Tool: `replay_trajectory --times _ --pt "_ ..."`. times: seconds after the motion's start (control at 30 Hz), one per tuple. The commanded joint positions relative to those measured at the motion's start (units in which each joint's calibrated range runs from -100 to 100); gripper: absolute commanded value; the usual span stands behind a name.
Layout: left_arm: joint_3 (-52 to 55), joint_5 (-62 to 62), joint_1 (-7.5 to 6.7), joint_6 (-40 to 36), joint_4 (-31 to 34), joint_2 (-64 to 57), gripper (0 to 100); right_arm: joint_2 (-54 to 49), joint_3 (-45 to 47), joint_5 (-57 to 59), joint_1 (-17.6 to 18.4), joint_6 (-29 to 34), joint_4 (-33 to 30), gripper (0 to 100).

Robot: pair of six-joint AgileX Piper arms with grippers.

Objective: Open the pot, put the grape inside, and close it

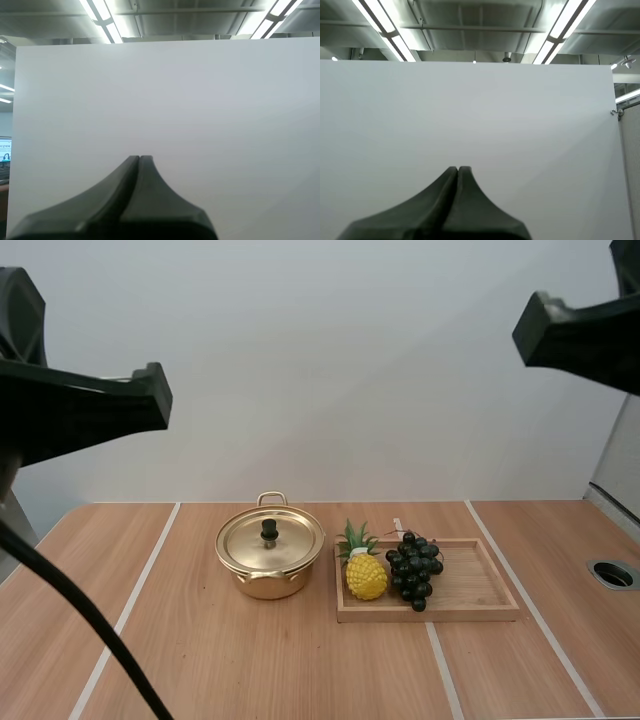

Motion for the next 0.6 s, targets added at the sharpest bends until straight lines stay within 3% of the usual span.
replay_trajectory --times 0.0,0.13,0.57 --pt "-1.31 1.31 0.09 0.19 0.52 0.0 0 0.0 -2.05 -0.34 -0.04 -0.38 0.03 0" --pt "-3.72 1.76 0.09 0.19 0.52 3.97 0 3.59 -4.13 -0.16 -0.04 -0.38 0.03 0" --pt "-24.93 10.61 0.09 0.19 0.52 34.25 0 31.62 -18.36 4.59 -0.04 -0.38 0.03 0"
